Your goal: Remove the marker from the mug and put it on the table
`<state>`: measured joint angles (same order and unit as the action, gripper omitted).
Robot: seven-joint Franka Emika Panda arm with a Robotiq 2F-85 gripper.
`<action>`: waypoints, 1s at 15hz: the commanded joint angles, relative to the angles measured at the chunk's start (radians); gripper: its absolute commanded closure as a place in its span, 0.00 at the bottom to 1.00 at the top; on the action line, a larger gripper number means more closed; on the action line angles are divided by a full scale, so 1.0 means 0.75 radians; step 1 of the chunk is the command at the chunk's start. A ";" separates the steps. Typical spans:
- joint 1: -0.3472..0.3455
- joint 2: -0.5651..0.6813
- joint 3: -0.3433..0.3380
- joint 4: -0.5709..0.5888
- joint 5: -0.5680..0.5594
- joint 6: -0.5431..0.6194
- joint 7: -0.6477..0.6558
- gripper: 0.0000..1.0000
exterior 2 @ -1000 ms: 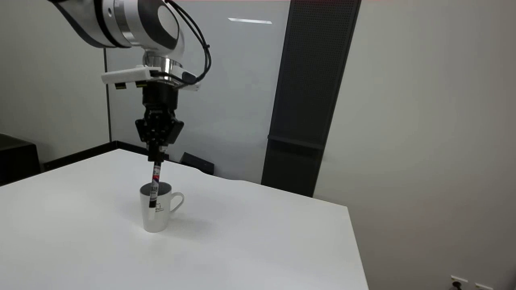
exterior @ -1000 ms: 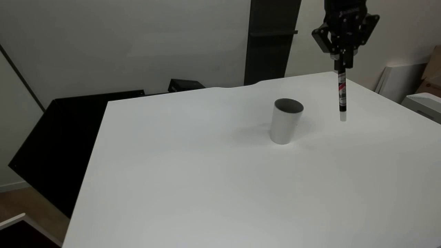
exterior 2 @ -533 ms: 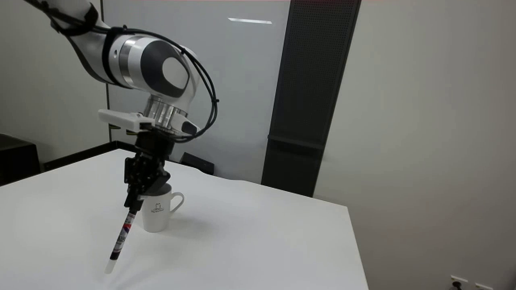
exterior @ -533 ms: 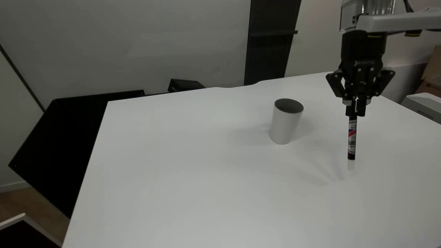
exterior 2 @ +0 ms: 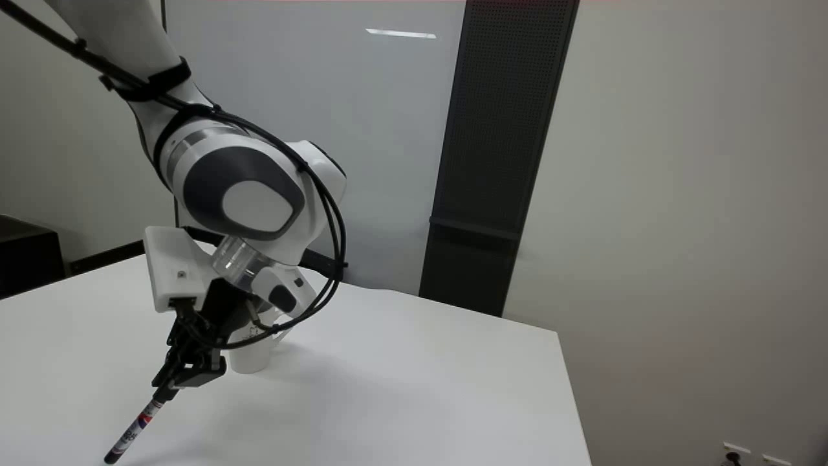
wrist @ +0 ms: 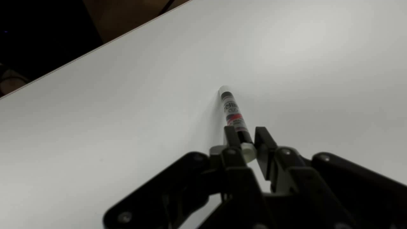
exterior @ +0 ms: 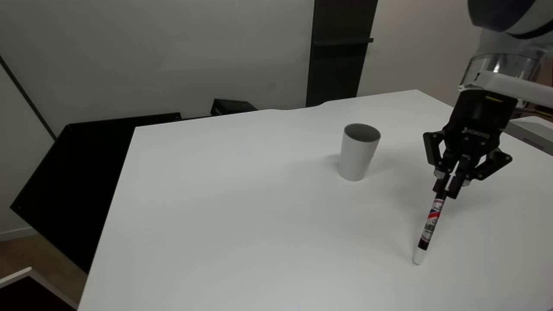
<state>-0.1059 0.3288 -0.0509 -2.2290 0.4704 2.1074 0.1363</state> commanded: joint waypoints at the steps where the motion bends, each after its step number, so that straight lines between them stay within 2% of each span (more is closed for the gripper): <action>1: -0.034 -0.084 0.013 -0.154 0.175 0.122 -0.103 0.93; 3: -0.007 -0.096 -0.010 -0.195 0.126 0.188 -0.072 0.93; 9: 0.136 -0.127 -0.103 -0.241 -0.413 0.344 0.361 0.93; 10: 0.161 -0.128 -0.117 -0.243 -0.505 0.353 0.437 0.78; 11: 0.187 -0.128 -0.128 -0.242 -0.591 0.356 0.515 0.46; 12: 0.207 -0.128 -0.135 -0.239 -0.664 0.351 0.577 0.45; 15: 0.250 -0.125 -0.140 -0.227 -0.816 0.329 0.713 0.29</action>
<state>0.0434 0.2640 -0.1388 -2.3821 -0.0477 2.3602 0.5587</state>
